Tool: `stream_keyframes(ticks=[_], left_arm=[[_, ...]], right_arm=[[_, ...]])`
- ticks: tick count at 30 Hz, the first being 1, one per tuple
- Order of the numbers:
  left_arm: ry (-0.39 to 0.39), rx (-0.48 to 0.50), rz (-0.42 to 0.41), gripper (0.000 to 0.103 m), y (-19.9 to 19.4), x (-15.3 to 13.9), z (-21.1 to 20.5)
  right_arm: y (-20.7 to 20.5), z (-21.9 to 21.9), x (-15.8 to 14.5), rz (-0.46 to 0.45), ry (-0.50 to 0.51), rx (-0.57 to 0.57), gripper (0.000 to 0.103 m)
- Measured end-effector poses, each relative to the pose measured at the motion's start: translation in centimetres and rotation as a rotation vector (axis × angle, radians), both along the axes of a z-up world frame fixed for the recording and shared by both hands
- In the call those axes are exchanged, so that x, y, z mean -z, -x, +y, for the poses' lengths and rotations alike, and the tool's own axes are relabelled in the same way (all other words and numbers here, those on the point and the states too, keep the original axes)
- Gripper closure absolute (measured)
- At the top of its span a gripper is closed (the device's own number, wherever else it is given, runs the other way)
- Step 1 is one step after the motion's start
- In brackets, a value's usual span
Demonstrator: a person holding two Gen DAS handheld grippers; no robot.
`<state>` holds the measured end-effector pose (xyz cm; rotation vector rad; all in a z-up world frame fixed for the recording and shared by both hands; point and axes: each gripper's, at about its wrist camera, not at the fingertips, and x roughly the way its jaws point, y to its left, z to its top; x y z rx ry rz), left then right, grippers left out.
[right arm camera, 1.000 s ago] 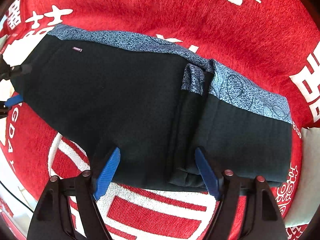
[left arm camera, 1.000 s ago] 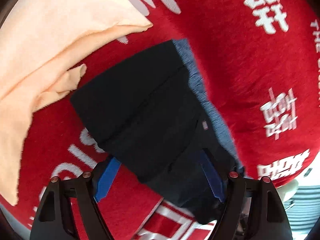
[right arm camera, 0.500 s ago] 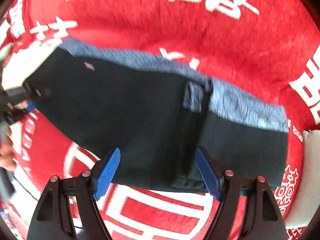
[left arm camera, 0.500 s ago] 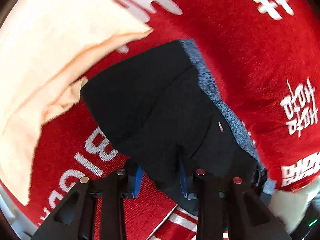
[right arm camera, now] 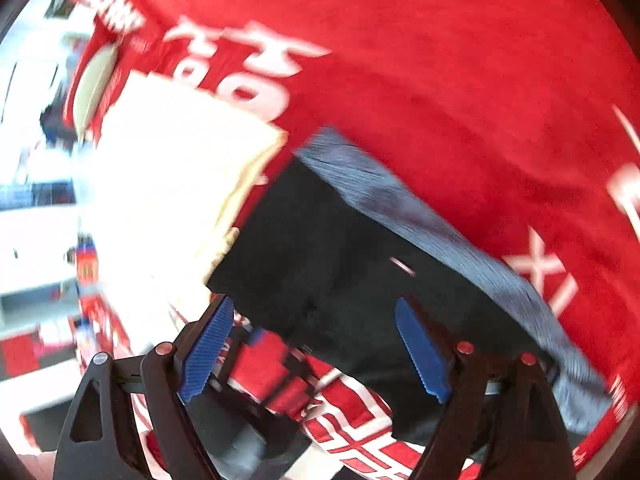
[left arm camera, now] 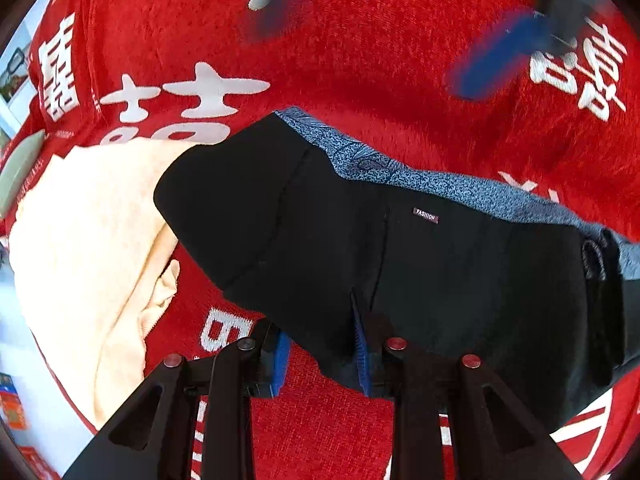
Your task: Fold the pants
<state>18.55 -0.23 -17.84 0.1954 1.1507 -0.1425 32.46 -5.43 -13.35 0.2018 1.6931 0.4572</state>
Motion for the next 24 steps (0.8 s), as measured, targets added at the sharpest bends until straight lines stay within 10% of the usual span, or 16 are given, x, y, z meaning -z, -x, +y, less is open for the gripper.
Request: stream_keyframes(ticks=[11,12,14,24], left_arm=[[-0.034,0.014,-0.027,0.074,0.7,0.1,-0.5],[-0.030,0.009,-0.015,0.074,0.5,0.2,-0.4],[-0.013,-0.001,-0.024,0.074,0.4,0.0,-0.2],[0.177,0.043,-0.073,0.074,0.7,-4.7,-1.8]], right_arm=[[-2.0,11.2,8.7,0.293,0.154,-0.296,0.028],[-2.0,10.9,9.0,0.292,0.158,-0.295,0.060],[-2.5,9.3,8.5,0.290,0.087,-0.206,0.085],[0.5,0.1,2.0,0.049,-0.142,-0.013,0.086]])
